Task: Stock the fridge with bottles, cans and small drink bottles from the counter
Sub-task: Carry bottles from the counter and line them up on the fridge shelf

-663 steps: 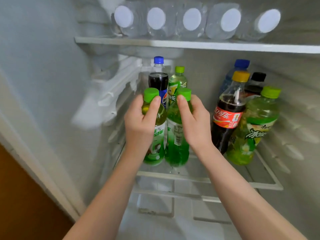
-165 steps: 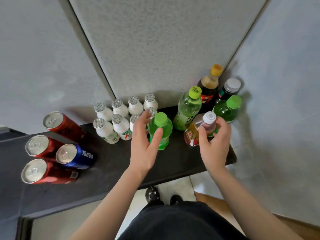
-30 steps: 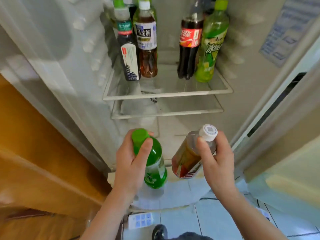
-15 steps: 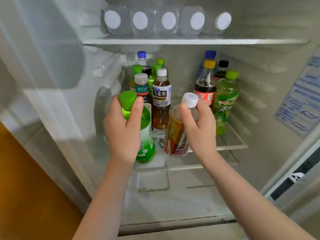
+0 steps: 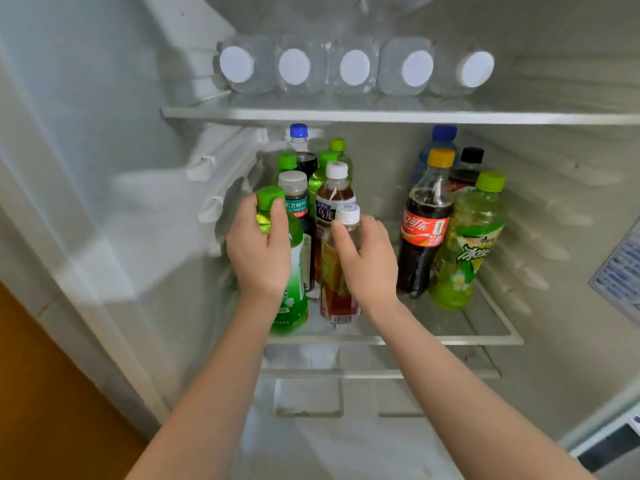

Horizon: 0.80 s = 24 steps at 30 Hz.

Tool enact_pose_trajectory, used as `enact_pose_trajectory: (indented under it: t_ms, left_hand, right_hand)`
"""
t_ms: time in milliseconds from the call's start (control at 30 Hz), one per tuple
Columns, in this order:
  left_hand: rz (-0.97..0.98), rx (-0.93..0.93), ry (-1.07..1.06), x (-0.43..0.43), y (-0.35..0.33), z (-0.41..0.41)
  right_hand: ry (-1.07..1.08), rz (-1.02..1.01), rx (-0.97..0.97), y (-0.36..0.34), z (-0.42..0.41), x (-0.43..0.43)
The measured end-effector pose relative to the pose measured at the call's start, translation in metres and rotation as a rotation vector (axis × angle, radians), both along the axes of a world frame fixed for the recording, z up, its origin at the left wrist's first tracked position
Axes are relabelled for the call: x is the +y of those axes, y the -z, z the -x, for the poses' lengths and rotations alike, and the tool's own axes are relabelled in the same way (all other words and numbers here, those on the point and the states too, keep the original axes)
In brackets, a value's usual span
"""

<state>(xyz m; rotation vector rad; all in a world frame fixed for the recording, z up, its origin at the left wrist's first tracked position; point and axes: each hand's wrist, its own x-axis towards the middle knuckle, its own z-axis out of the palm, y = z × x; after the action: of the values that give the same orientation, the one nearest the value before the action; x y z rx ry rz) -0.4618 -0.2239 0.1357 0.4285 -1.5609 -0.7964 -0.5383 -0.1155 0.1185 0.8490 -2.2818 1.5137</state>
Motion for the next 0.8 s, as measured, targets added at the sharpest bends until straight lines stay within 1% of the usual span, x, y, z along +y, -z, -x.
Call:
enact_pose_trajectory:
  t_ms: [100, 233, 333, 433, 500, 600, 667, 733, 800]
  left_hand:
    - [0.089, 0.029, -0.024, 0.001, 0.007, 0.009]
    - [0.061, 0.045, 0.007, -0.003, 0.007, 0.015]
    - [0.044, 0.096, 0.026, -0.001, 0.014, 0.014]
    - [-0.005, 0.102, 0.099, 0.003, 0.025, 0.008]
    - [-0.057, 0.026, 0.151, 0.009, 0.04, 0.003]
    - [-0.03, -0.19, 0.096, 0.031, 0.082, -0.014]
    - [0.08, -0.272, 0.069, 0.056, 0.113, -0.034]
    - [0.184, -0.288, 0.074, 0.081, 0.147, -0.054]
    - [0.155, -0.327, 0.131, 0.102, 0.173, -0.072]
  right_hand:
    - [-0.013, 0.019, -0.024, 0.004, 0.002, 0.001]
    - [-0.031, 0.063, -0.075, 0.011, 0.0, 0.005]
    - [-0.012, 0.06, -0.089, 0.025, -0.008, 0.015]
    - [-0.004, 0.064, -0.026, 0.039, -0.021, 0.04]
    - [-0.032, 0.085, 0.058, 0.048, -0.028, 0.061]
    - [-0.027, 0.074, 0.136, 0.063, -0.037, 0.096]
    - [0.01, 0.043, 0.138, 0.076, -0.042, 0.121]
    - [0.054, 0.003, 0.114, 0.091, -0.052, 0.146]
    - [0.081, -0.061, 0.065, 0.111, -0.066, 0.17]
